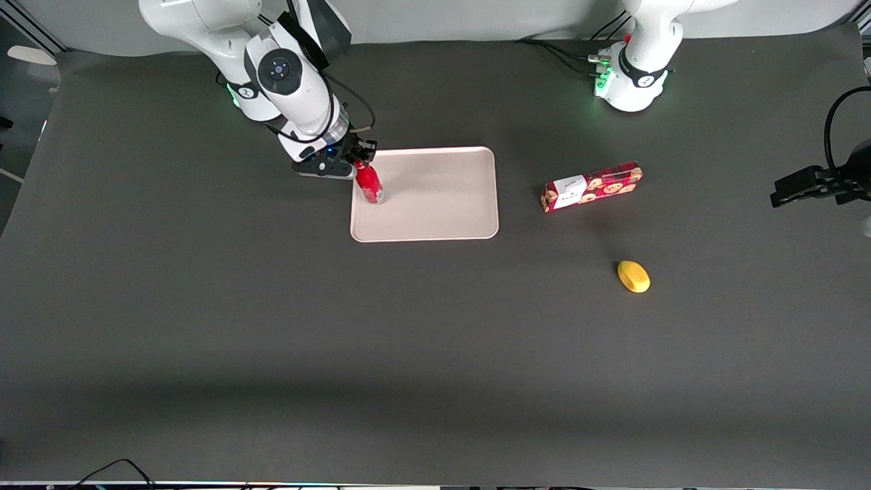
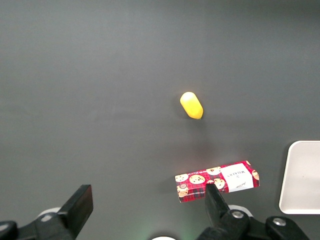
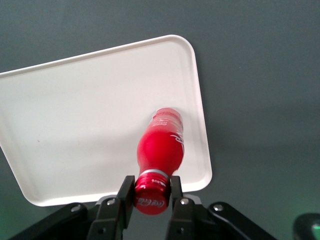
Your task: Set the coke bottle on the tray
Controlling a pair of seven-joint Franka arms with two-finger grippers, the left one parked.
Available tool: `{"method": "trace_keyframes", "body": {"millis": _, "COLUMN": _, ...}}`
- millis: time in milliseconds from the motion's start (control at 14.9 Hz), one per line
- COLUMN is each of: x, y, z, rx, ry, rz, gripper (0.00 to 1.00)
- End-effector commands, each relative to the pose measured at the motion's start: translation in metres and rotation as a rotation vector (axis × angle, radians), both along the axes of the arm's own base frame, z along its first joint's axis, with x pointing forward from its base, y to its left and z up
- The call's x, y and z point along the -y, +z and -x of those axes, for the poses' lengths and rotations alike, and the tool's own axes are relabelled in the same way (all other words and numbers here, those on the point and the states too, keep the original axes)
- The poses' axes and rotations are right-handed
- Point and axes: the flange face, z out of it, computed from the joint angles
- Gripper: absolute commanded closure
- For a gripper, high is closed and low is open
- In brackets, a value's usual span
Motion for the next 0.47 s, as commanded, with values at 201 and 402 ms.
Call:
{"method": "trace_keyframes", "body": {"millis": 201, "x": -0.003, "y": 0.006, "z": -0.003, "rx": 0.016, "ry": -0.021, "rz": -0.015, "gripper": 0.00}}
{"method": "trace_keyframes", "body": {"millis": 402, "x": -0.003, "y": 0.047, "z": -0.018, "rx": 0.061, "ry": -0.024, "rz": -0.033, "gripper": 0.00}}
